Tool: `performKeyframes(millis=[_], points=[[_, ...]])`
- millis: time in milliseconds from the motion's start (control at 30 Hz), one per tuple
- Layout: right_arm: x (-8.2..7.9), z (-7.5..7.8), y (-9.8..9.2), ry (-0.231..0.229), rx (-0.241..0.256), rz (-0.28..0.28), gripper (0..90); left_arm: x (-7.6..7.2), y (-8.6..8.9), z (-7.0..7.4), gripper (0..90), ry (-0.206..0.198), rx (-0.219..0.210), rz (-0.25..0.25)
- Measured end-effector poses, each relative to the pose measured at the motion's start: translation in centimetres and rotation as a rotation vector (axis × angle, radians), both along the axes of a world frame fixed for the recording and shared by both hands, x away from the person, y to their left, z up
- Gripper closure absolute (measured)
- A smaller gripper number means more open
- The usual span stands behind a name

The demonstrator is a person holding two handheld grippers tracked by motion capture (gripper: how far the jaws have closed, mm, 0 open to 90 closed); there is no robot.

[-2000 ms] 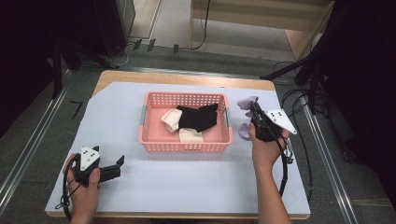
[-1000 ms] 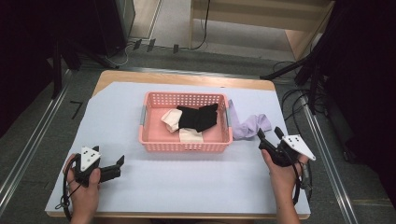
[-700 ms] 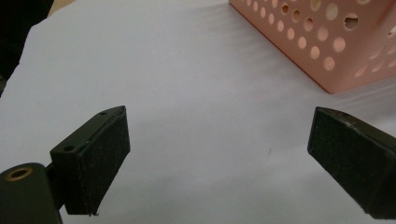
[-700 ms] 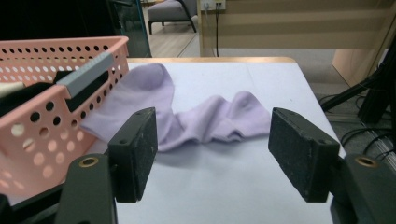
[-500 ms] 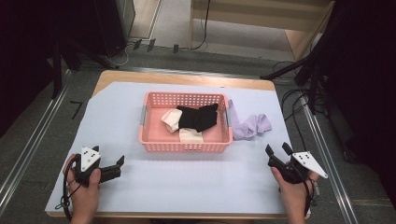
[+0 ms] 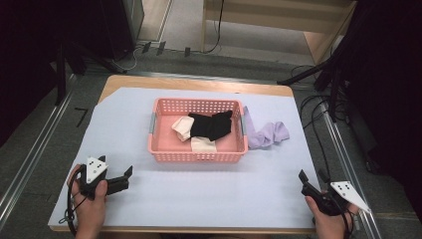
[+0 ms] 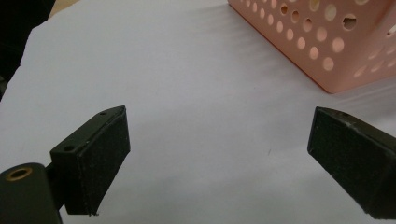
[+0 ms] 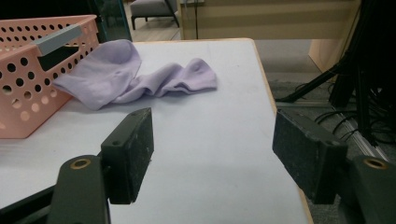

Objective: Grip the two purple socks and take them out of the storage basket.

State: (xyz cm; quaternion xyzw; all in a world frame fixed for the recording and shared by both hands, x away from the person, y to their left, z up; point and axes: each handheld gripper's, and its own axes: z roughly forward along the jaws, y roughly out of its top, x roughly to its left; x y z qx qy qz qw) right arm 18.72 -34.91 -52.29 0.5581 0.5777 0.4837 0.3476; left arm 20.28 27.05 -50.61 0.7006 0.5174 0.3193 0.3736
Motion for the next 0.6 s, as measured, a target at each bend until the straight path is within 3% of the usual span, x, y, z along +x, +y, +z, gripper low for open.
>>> performKeyframes(millis=[200,600], points=[[-0.81,-0.51,-0.18,-0.036,0.027,-0.028,28.7,0.02,0.03,0.01,6.6,0.005,-0.003,0.002],[-0.68,-0.52,-0.01,-0.020,0.010,-0.029,28.1,0.04,0.08,0.04,6.5,0.009,-0.005,0.005]])
